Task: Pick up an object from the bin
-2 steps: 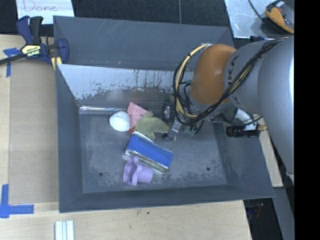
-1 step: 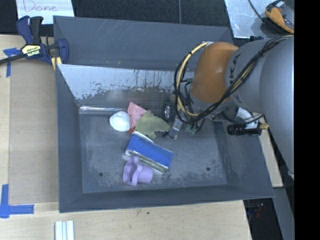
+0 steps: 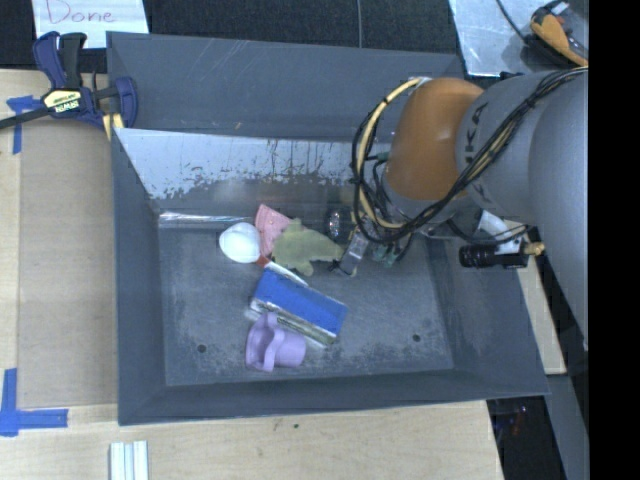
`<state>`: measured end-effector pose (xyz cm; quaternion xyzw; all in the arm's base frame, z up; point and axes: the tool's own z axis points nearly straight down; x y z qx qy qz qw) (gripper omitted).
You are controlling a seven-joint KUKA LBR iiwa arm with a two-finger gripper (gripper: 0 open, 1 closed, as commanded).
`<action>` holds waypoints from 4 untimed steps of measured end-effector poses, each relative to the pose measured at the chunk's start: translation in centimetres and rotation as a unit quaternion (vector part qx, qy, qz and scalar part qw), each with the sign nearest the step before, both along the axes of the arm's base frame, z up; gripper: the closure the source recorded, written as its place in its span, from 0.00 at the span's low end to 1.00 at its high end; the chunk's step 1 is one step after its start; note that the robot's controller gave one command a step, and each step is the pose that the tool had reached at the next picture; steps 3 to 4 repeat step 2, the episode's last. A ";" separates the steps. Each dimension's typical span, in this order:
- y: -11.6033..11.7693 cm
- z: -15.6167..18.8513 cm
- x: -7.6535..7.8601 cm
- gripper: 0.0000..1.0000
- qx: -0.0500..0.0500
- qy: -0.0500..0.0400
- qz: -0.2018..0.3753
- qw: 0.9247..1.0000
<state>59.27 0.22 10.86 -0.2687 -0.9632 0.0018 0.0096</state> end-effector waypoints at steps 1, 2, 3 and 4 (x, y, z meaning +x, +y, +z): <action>0.0 2.1 0.0 1.00 0.000 0.000 0.001 1.000; -0.1 4.1 0.1 1.00 0.000 -0.001 0.002 1.000; -0.1 4.1 0.1 1.00 0.000 -0.001 0.002 1.000; -0.1 4.1 0.1 1.00 0.000 -0.001 0.002 1.000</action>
Offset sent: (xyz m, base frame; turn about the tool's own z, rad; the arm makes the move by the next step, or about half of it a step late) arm 0.0001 -0.0002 0.0597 -0.0013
